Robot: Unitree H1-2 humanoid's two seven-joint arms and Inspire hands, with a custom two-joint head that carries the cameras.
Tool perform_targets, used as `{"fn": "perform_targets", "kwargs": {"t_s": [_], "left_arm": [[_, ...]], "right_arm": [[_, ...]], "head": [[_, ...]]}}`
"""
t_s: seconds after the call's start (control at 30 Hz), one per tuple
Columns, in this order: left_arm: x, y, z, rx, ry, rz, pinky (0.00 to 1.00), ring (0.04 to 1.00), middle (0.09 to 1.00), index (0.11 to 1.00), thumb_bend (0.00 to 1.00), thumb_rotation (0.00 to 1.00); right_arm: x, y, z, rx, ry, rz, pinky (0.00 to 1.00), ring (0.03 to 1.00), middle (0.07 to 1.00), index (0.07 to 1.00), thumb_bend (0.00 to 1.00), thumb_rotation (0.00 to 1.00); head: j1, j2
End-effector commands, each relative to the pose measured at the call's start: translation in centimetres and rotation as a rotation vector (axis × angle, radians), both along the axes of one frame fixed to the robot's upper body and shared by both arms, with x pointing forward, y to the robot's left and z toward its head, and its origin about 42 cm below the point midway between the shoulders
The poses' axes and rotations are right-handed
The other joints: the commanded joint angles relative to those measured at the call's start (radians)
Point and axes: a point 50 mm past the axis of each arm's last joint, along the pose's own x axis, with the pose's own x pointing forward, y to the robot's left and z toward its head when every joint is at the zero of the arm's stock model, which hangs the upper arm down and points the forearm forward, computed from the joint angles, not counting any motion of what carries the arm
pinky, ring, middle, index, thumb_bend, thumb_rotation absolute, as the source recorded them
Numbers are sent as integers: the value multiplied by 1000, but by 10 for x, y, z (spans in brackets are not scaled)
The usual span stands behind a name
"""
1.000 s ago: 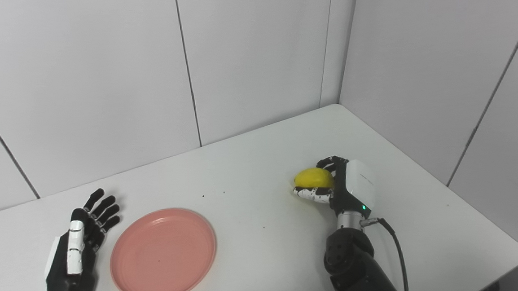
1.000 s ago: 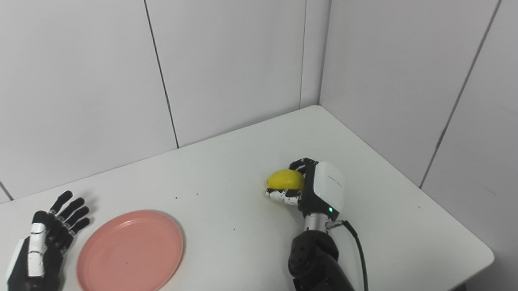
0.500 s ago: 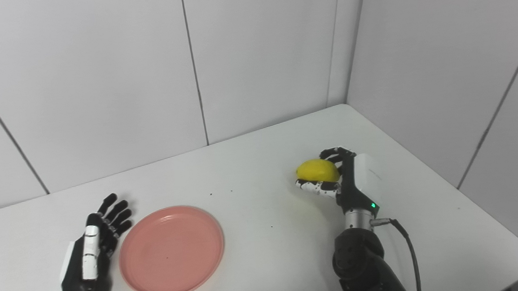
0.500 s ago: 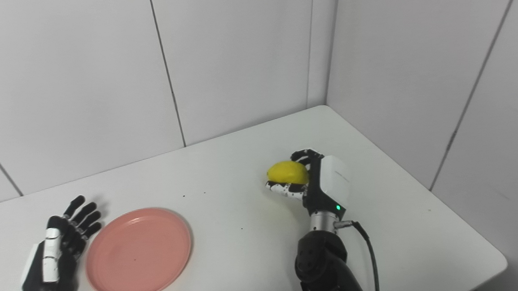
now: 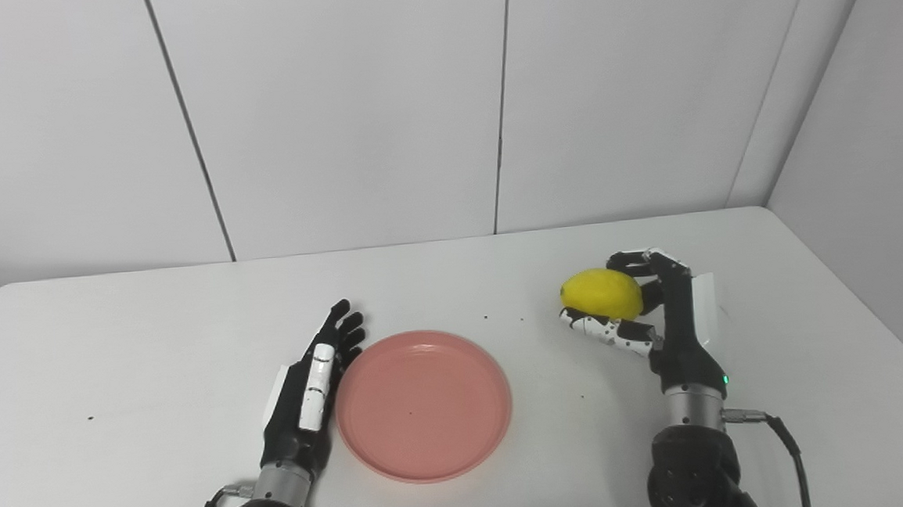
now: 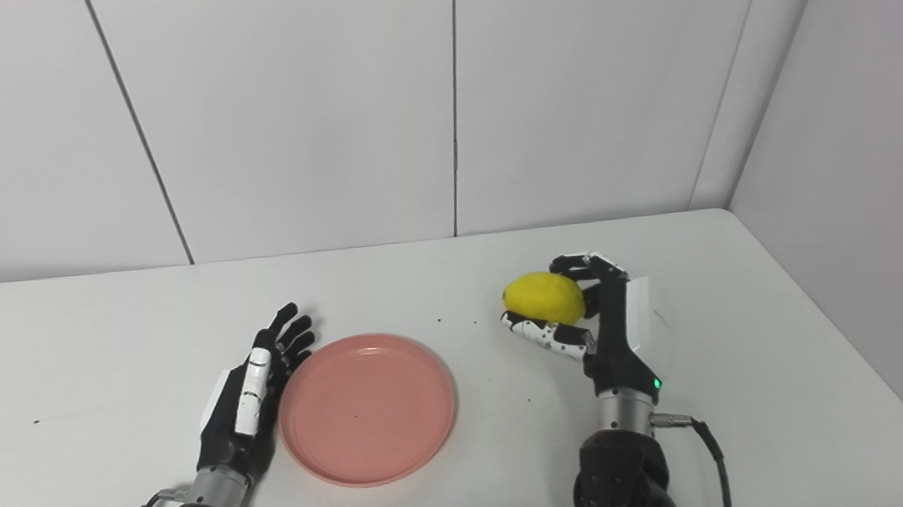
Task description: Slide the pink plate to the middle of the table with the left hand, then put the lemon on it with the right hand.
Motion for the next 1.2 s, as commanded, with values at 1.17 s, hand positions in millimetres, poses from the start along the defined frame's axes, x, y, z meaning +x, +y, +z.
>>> {"fn": "perform_targets", "kwargs": {"t_s": [1.17], "left_arm": [[-2,-20,3,13,-15,-5,950,950,947,936,570,1000]], "right_arm": [[33,135,-11,-169,-14,524,244,418,492,488,519,0]], "head": [[73,5]]}}
